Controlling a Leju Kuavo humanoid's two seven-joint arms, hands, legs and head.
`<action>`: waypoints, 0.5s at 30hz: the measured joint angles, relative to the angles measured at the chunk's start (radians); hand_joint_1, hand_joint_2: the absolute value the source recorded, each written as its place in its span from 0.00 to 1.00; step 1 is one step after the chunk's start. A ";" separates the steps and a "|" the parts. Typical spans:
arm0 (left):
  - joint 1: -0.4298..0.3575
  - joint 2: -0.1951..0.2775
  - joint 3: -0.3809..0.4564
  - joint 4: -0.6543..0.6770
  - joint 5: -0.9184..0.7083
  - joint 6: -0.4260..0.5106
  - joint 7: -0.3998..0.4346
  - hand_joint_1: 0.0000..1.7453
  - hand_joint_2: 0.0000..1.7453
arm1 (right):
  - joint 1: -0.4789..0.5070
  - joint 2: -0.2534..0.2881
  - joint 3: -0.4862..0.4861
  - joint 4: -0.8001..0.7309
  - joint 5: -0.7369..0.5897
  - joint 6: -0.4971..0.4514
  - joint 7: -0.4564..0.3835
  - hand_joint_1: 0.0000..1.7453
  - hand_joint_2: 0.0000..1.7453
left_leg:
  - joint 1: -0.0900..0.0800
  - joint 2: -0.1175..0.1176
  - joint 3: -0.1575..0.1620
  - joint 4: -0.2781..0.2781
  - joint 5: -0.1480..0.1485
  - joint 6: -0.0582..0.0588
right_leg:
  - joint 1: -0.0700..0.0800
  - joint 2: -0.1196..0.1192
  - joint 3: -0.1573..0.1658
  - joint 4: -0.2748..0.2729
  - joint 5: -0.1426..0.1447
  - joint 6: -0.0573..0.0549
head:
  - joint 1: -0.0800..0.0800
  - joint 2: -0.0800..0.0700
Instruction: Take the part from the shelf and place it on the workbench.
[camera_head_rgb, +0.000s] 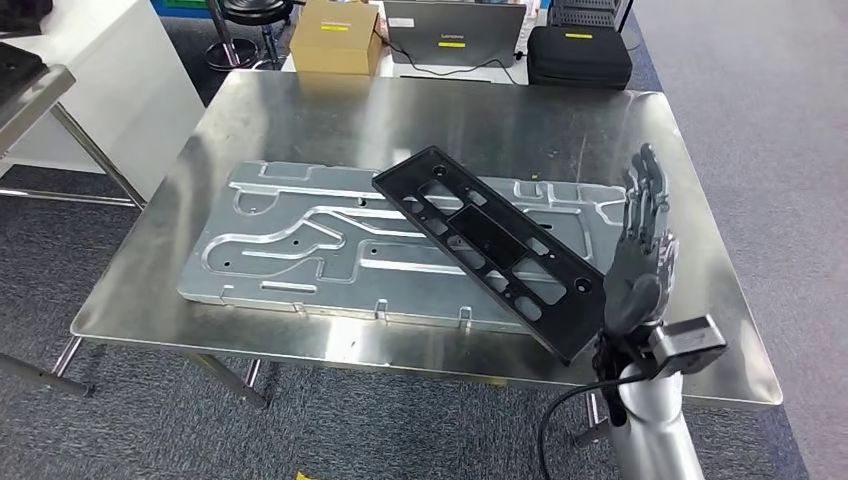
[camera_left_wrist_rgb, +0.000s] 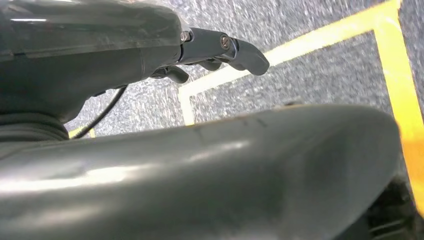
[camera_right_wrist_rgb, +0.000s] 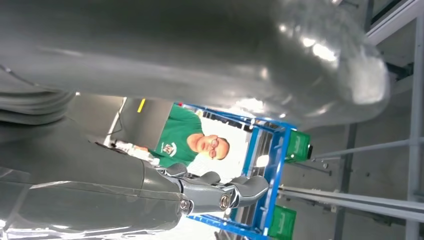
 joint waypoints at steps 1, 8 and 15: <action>-0.001 0.000 0.002 0.000 0.003 0.002 0.001 0.00 0.00 | 0.019 0.002 0.002 -0.006 0.000 -0.006 -0.001 0.00 0.00 | 0.003 0.002 0.000 -0.009 0.008 0.002 | -0.002 0.000 -0.010 0.029 -0.029 0.006 | 0.001 0.000; -0.001 0.001 0.015 0.000 0.010 0.012 0.006 0.00 0.00 | 0.112 0.024 0.016 -0.011 -0.013 -0.027 -0.009 0.00 0.00 | 0.008 0.007 -0.048 0.001 0.040 -0.011 | -0.038 -0.003 0.024 0.116 -0.099 0.041 | 0.002 0.000; 0.001 0.002 0.015 0.000 0.007 0.012 0.004 0.00 0.00 | 0.137 0.045 0.020 -0.016 -0.018 -0.029 -0.013 0.00 0.00 | 0.014 0.005 -0.072 0.020 0.048 -0.058 | -0.029 0.001 0.089 -0.031 -0.040 -0.004 | -0.003 0.000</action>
